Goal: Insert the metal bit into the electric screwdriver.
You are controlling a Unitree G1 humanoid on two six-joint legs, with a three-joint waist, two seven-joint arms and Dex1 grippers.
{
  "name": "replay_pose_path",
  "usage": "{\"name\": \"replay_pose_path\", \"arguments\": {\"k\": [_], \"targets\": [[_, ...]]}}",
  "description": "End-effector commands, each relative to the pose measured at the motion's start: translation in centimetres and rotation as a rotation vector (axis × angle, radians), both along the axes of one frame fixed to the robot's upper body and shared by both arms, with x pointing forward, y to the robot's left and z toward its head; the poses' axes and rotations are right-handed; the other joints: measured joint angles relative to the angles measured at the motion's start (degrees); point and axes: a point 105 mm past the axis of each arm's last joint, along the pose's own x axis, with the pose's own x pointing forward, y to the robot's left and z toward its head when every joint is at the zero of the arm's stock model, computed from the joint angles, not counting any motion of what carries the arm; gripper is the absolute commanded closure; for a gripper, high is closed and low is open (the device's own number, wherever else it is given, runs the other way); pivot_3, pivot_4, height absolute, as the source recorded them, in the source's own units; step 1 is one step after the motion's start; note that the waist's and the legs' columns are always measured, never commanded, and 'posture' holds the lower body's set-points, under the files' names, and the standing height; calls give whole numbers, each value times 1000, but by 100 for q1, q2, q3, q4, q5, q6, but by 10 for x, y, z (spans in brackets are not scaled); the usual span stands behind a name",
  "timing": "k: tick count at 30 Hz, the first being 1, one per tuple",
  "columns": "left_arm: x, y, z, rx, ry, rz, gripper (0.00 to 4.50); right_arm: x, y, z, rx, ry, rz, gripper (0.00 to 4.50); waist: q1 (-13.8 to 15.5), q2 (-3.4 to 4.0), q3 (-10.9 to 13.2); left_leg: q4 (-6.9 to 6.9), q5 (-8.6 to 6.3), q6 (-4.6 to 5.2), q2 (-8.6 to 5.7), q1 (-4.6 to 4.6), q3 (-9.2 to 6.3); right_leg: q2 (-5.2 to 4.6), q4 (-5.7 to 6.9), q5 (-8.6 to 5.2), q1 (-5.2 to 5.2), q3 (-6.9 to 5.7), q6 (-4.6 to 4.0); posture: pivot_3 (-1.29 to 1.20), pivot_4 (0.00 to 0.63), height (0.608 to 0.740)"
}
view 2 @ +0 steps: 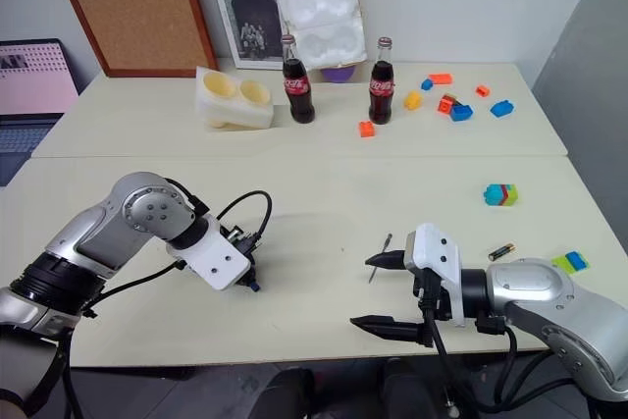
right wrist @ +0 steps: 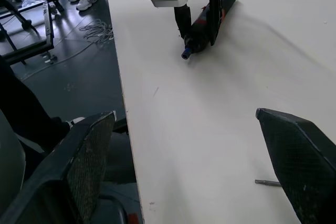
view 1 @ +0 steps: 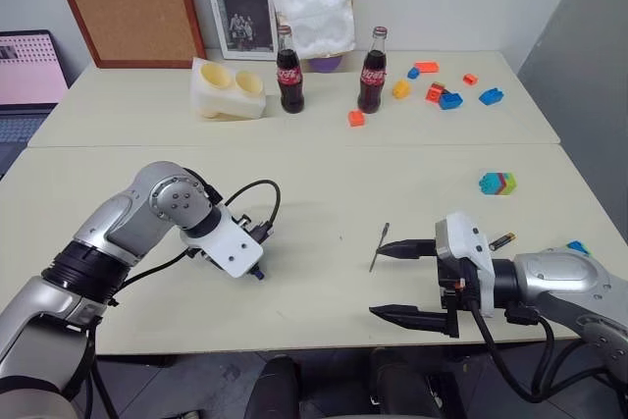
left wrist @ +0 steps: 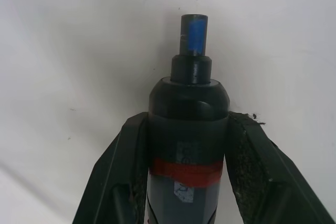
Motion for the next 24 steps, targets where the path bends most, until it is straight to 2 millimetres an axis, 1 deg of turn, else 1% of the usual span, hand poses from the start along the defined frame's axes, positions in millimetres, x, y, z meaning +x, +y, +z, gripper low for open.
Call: {"name": "replay_pose_path", "arguments": {"k": [1, 2, 5, 8, 12, 16, 18, 20, 22, 24], "targets": [[-4, -2, -1, -7, 7, -21, 2815, -5, 2, 9, 9, -45, 29, 0, -1, 0, 0, 0, 0, 0, 0, 0, 0, 0, 1, 0, 0, 0, 0, 0, 150, 740], [-7, -4, -2, -22, 18, -23, 2815, -5, 2, 9, 9, -47, 30, 0, -2, 0, 0, 0, 0, 0, 0, 1, 0, 0, 2, 0, 0, 0, 0, 0, 150, 740], [-5, -19, 6, -158, 30, 37, 2815, -7, -1, 14, 17, -44, 42, 0, -3, 0, 0, 1, 0, 0, 0, 2, 2, 0, 1, 0, 2, 3, 0, 0, 150, 740], [3, -37, 26, -365, 29, 152, 2820, -7, -4, 23, 41, -53, 37, 0, 8, -2, -1, 2, 0, 0, -1, 0, 1, -2, 0, 0, 2, 1, 0, 0, 150, 740], [13, -60, 56, -658, 46, 330, 2828, 0, -13, 36, 73, -71, -3, 0, 17, -5, 1, 21, 0, 0, -1, -8, -13, -2, 1, 1, 7, -12, 3, 0, 150, 740], [17, -86, 78, -935, 100, 461, 2829, 7, -18, 50, 106, -95, -39, 0, 3, -6, 1, 45, -1, 0, -2, -7, -18, -2, 8, 4, 18, -15, 8, 0, 150, 740], [20, -98, 85, -1063, 120, 507, 2829, 11, -19, 59, 131, -117, -57, 0, 2, -7, 2, 51, -1, 0, -2, -6, -18, -2, 12, 6, 19, -14, 10, 0, 150, 740], [23, -106, 90, -1147, 128, 542, 2829, 16, -20, 65, 147, -129, -71, 0, -4, -7, 2, 57, -1, 0, -3, -5, -19, -2, 14, 8, 20, -12, 12, 0, 150, 740], [31, -117, 95, -1293, 101, 586, 2829, 25, -20, 74, 183, -155, -99, 0, -16, -5, 2, 58, -1, 0, -2, -4, -18, 0, 15, 9, 21, -11, 12, 0, 150, 740], [41, -127, 97, -1448, 66, 648, 2829, 33, -15, 82, 215, -184, -115, 0, -2, -6, 2, 60, -1, 0, -3, -2, -14, -2, 16, 11, 21, -5, 14, 0, 150, 740]]}}
